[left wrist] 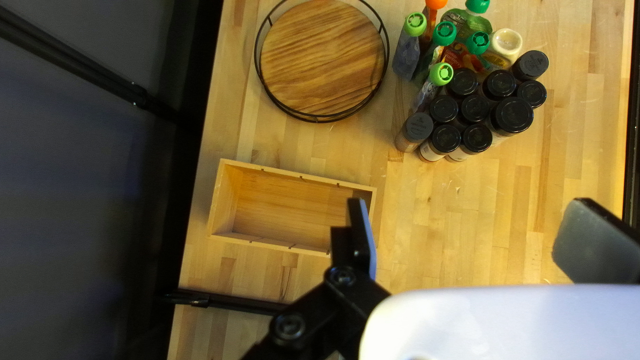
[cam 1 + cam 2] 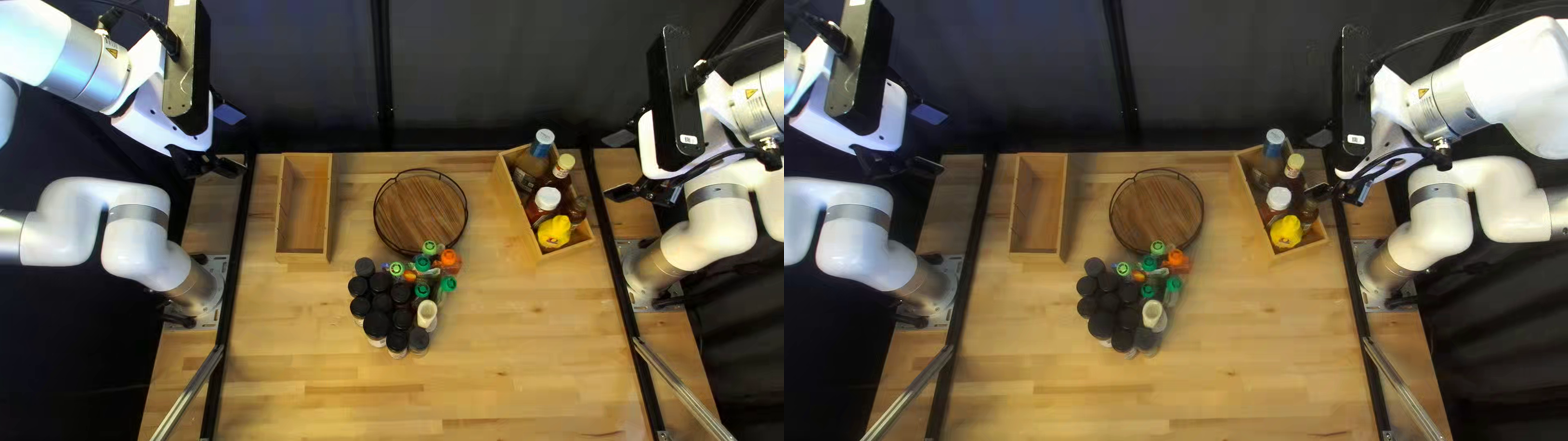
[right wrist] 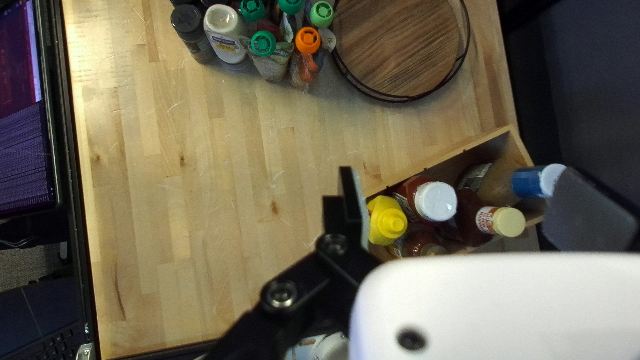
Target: Separate condiments, baby food and spices and place it in 3 different racks/containers
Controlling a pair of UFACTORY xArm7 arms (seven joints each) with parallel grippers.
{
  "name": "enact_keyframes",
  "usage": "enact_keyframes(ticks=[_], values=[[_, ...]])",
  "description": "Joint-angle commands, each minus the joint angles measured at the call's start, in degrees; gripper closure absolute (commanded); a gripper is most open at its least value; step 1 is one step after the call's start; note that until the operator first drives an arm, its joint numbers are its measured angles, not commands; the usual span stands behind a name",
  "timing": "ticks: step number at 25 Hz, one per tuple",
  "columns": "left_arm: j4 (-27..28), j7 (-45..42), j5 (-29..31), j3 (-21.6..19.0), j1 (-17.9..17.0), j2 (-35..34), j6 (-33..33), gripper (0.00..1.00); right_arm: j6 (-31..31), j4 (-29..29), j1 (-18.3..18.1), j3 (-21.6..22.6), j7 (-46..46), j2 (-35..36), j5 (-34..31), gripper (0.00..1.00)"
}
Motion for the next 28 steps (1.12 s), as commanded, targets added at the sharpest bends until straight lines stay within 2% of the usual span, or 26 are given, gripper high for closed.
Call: enact_keyframes(ticks=[1, 5, 8, 19, 26, 28], values=[[-0.2, -1.7, -1.1, -0.4, 0.1, 1.2, -2.4, 0.00, 0.0, 0.0, 0.0, 0.0, 0.0, 0.0, 0.0, 0.00], [2.4, -2.5, -2.0, -1.6, -0.5, 6.0, -4.5, 0.00, 0.0, 0.0, 0.0, 0.0, 0.0, 0.0, 0.0, 0.00], [5.9, -1.6, -3.0, -1.8, -1.8, 13.2, -5.5, 0.00, 0.0, 0.0, 0.0, 0.0, 0.0, 0.0, 0.0, 0.00], [9.1, 11.6, -10.4, 4.5, -7.9, 31.5, -7.6, 0.00, 0.0, 0.0, 0.0, 0.0, 0.0, 0.0, 0.0, 0.00], [13.8, 13.3, -11.3, 3.7, -9.4, 45.7, -13.2, 0.00, 0.0, 0.0, 0.0, 0.0, 0.0, 0.0, 0.0, 0.00], [14.5, 12.8, -11.1, 3.6, -9.3, 47.5, -14.5, 0.00, 0.0, 0.0, 0.0, 0.0, 0.0, 0.0, 0.0, 0.00]])
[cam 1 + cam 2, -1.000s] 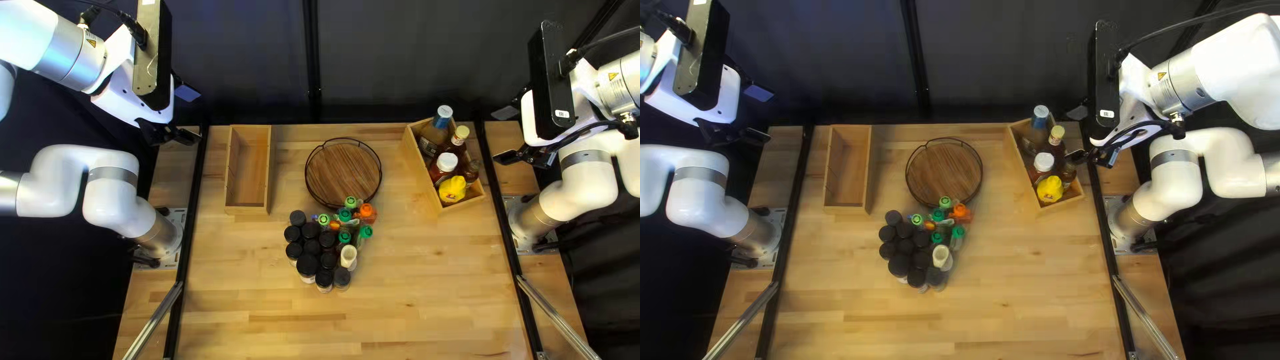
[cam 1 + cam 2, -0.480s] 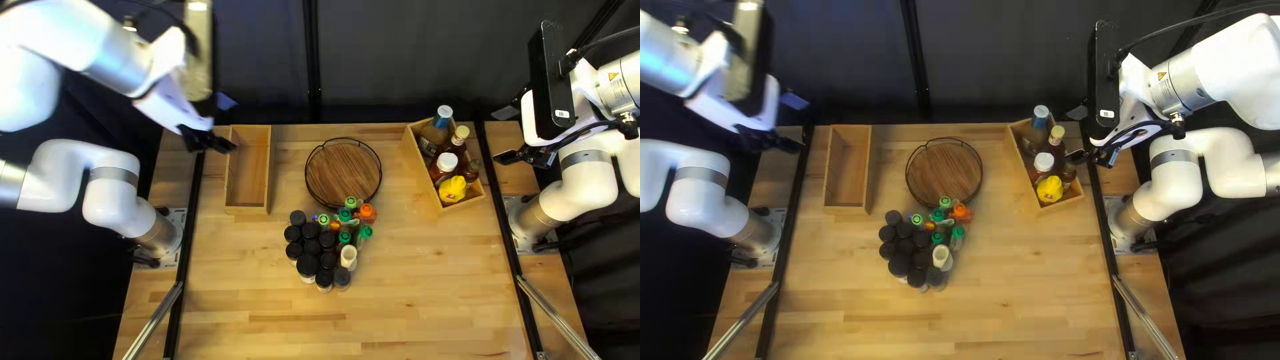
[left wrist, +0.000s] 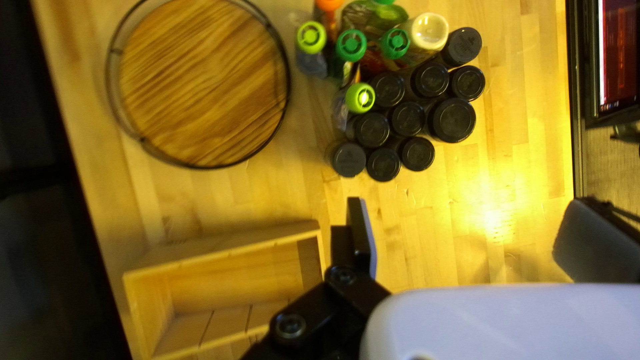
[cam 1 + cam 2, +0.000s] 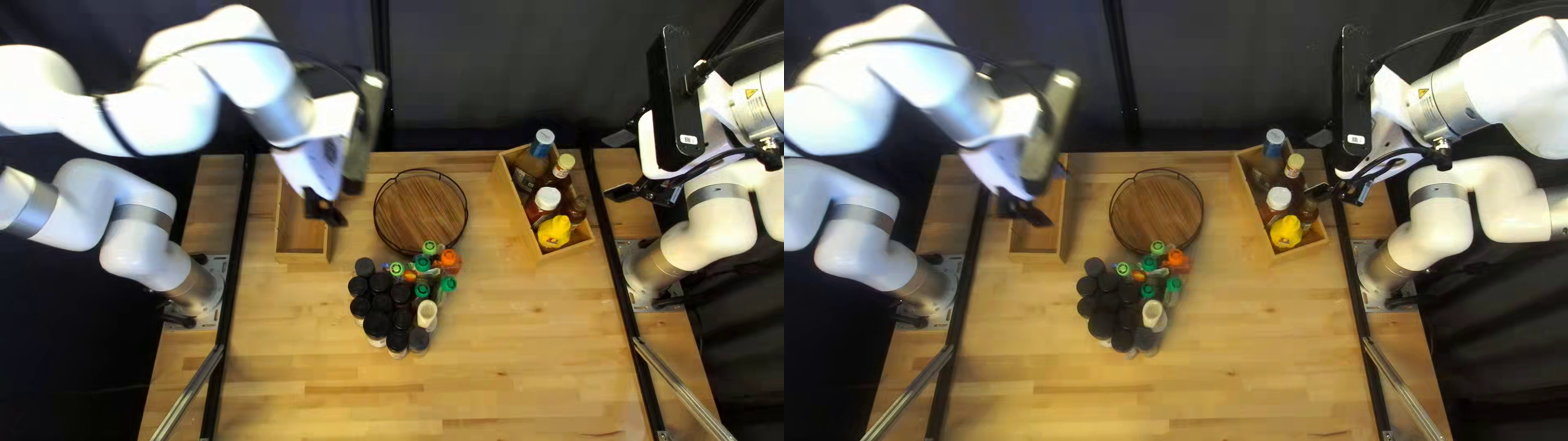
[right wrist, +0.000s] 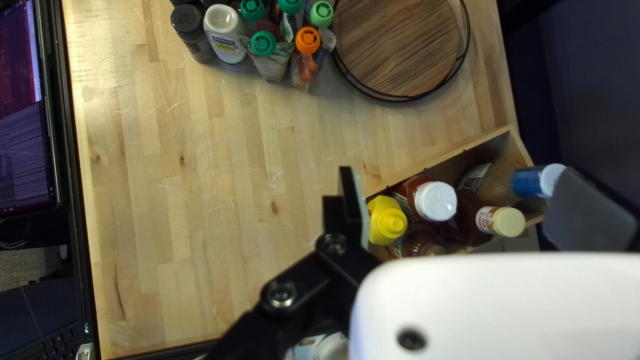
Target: Separate condiments, baby food and spices and place it in 3 different racks/containers
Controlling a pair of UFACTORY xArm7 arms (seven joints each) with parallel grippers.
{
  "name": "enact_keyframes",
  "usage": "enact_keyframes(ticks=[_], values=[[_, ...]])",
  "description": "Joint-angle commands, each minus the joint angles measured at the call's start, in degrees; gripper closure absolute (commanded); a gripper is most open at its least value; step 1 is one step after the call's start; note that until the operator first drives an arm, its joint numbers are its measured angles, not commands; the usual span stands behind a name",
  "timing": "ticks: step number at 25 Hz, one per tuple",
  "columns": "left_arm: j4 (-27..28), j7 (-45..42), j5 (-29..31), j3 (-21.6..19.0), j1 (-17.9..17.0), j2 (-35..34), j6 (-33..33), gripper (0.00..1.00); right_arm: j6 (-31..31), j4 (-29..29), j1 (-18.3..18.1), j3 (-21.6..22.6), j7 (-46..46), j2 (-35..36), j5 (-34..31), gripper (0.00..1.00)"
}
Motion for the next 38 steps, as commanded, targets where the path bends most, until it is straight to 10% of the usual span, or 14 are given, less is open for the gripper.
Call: enact_keyframes(ticks=[1, 18, 38], values=[[2.8, -0.8, 0.0, -0.3, -0.2, 7.1, -5.1, 0.00, 0.0, 0.0, 0.0, 0.0, 0.0, 0.0, 0.0, 0.00], [12.9, -28.7, 12.1, -1.5, -3.2, 28.0, -14.0, 0.00, 0.0, 0.0, 0.0, 0.0, 0.0, 0.0, 0.0, 0.00], [10.8, -35.3, 13.8, -0.5, -3.4, 35.5, -23.0, 0.00, 0.0, 0.0, 0.0, 0.0, 0.0, 0.0, 0.0, 0.00]])
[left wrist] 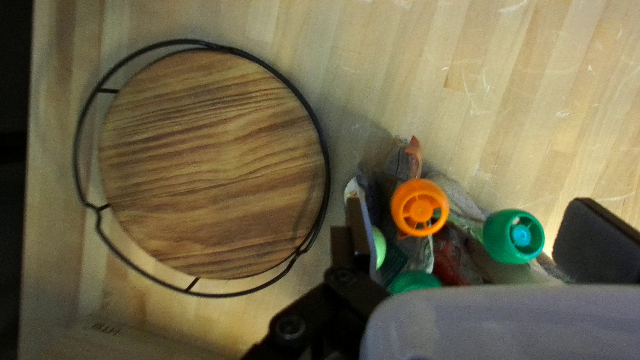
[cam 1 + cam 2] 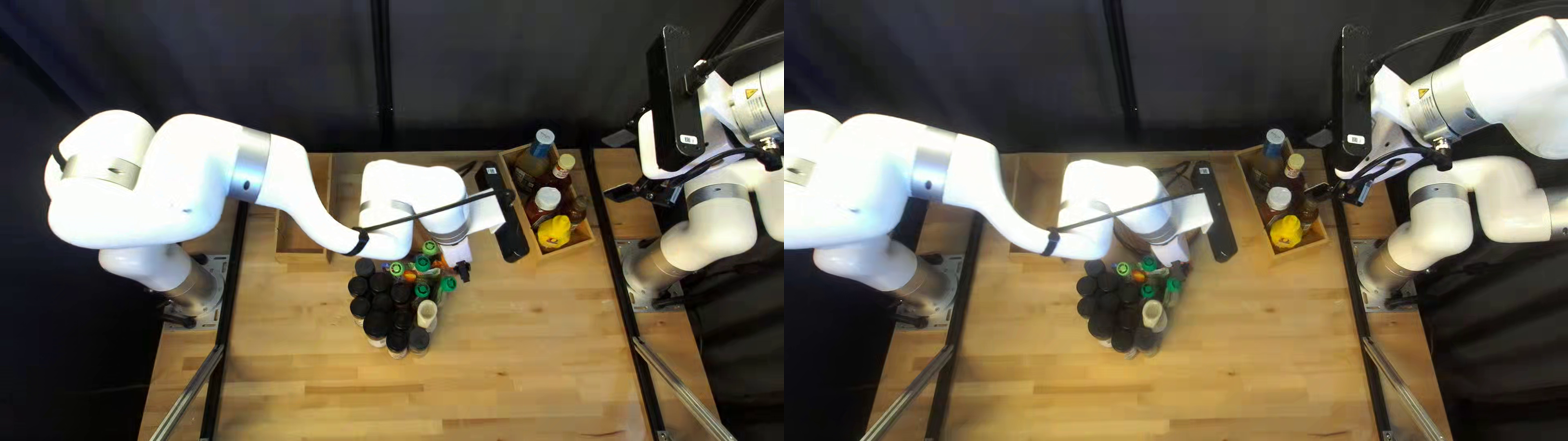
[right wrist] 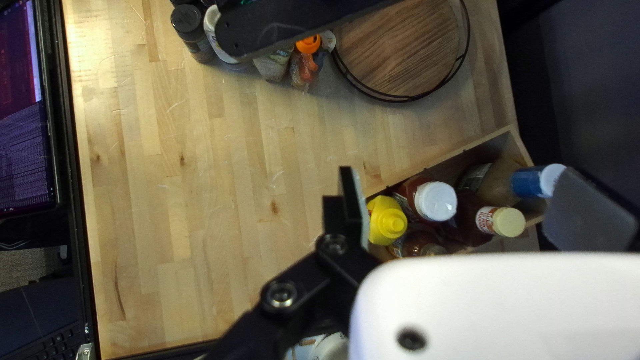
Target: Separate condiments, baby food and spices and place it in 3 different racks/containers
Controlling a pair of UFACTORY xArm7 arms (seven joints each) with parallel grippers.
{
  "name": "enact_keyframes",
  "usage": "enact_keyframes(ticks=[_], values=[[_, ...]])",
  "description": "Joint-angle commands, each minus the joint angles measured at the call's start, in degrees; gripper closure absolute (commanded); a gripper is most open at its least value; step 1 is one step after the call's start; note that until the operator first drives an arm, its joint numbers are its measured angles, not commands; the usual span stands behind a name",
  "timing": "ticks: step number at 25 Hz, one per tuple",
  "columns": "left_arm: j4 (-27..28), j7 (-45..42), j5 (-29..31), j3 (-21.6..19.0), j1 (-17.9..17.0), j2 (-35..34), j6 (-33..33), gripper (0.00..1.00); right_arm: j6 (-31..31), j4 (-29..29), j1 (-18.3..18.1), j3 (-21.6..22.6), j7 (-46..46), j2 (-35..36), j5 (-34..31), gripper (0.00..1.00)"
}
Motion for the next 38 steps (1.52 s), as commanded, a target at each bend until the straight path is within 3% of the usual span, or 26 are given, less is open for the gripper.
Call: enact_keyframes(ticks=[1, 10, 11, 15, 16, 18, 24, 29, 38], values=[[0.0, 0.0, -0.3, 0.1, 0.4, 1.3, -1.2, 0.00, 0.0, 0.0, 0.0, 0.0, 0.0, 0.0, 0.0, 0.00], [-0.2, 0.6, -1.4, 0.1, 1.2, 3.0, -2.8, 0.02, 0.0, 0.0, 0.0, 0.0, 0.0, 0.0, 0.0, 0.00], [-0.5, 0.8, -1.6, 0.0, 1.3, 2.8, -3.0, 0.08, 0.0, 0.0, 0.0, 0.0, 0.0, 0.0, 0.0, 0.00], [-1.1, 1.2, -2.1, -0.1, 1.6, 2.6, -3.5, 0.60, 0.0, 0.0, 0.0, 0.0, 0.0, 0.0, 0.0, 0.00], [-1.2, 1.2, -2.1, -0.1, 1.6, 2.7, -3.5, 0.79, 0.0, 0.0, 0.0, 0.0, 0.0, 0.0, 0.0, 0.00], [-1.1, 1.3, -2.2, -0.1, 1.7, 3.0, -3.5, 0.99, 0.0, 0.0, 0.0, 0.0, 0.0, 0.0, 0.0, 0.00], [0.1, 1.5, -2.3, -0.3, 1.5, 2.8, -1.1, 1.00, 0.0, 0.0, 0.0, 0.0, 0.0, 0.0, 0.0, 0.00], [5.8, 3.3, -1.7, -0.4, 1.3, 0.7, 8.2, 1.00, 0.0, 0.0, 0.0, 0.0, 0.0, 0.0, 0.0, 0.00], [7.3, 10.2, 0.8, 1.3, 3.3, -12.6, 20.7, 1.00, 0.0, 0.0, 0.0, 0.0, 0.0, 0.0, 0.0, 0.00]])
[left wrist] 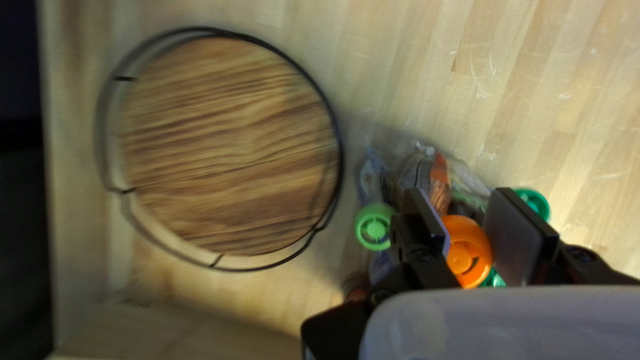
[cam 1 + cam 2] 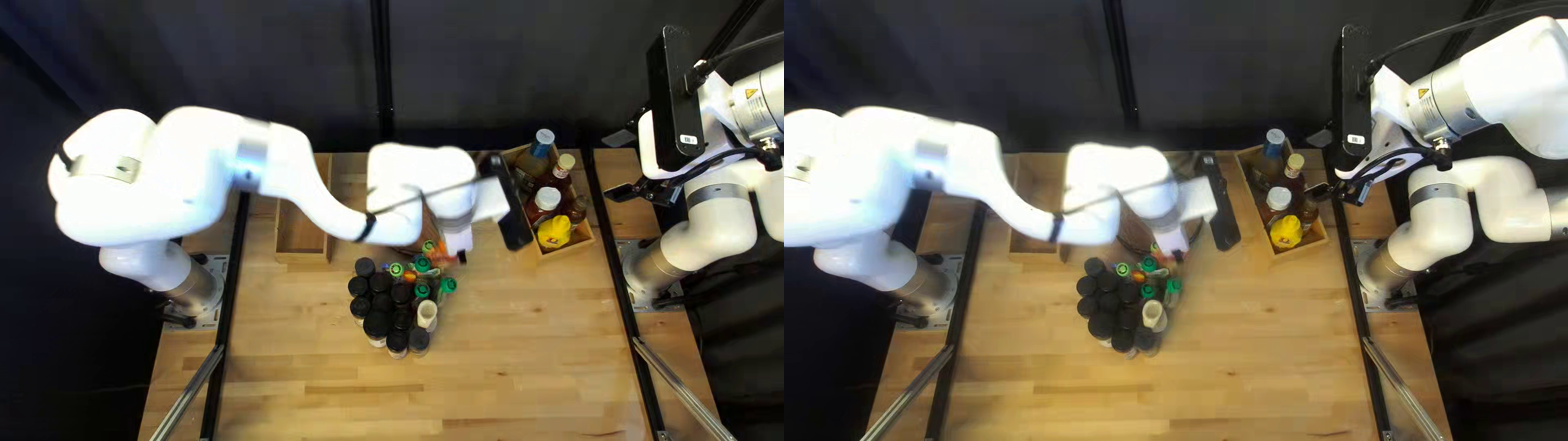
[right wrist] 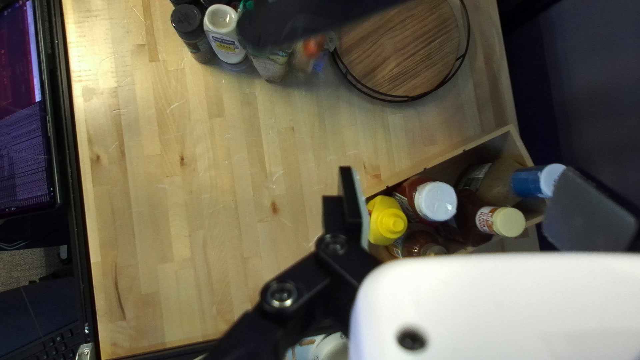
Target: Separate condiments, baby food and spices and place it in 3 different racks/containers
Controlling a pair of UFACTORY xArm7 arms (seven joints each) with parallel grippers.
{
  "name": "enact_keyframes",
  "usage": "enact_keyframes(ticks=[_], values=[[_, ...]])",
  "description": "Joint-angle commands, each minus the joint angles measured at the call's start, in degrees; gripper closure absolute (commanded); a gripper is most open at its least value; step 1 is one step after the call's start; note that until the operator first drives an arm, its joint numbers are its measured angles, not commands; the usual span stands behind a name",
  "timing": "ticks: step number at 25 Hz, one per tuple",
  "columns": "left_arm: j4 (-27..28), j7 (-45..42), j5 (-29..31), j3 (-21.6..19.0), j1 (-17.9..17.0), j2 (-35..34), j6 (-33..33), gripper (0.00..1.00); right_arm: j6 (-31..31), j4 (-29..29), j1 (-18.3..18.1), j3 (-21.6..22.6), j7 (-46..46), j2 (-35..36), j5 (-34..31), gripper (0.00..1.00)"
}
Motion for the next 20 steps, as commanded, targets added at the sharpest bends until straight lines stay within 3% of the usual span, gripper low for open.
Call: enact_keyframes(ticks=[1, 6, 13, 20], values=[[-0.8, 2.2, 2.2, 0.8, 0.7, -6.6, 4.6, 1.00, 0.0, 0.0, 0.0, 0.0, 0.0, 0.0, 0.0, 0.00], [-5.3, 1.7, 6.2, 1.7, 1.8, -14.5, 7.5, 1.00, 0.0, 0.0, 0.0, 0.0, 0.0, 0.0, 0.0, 0.00], [-23.7, -5.3, 14.9, 2.4, 6.2, -31.1, 5.1, 1.00, 0.0, 0.0, 0.0, 0.0, 0.0, 0.0, 0.0, 0.00], [-35.0, -14.0, 21.0, 3.0, 12.4, -41.0, 3.8, 1.00, 0.0, 0.0, 0.0, 0.0, 0.0, 0.0, 0.0, 0.00]])
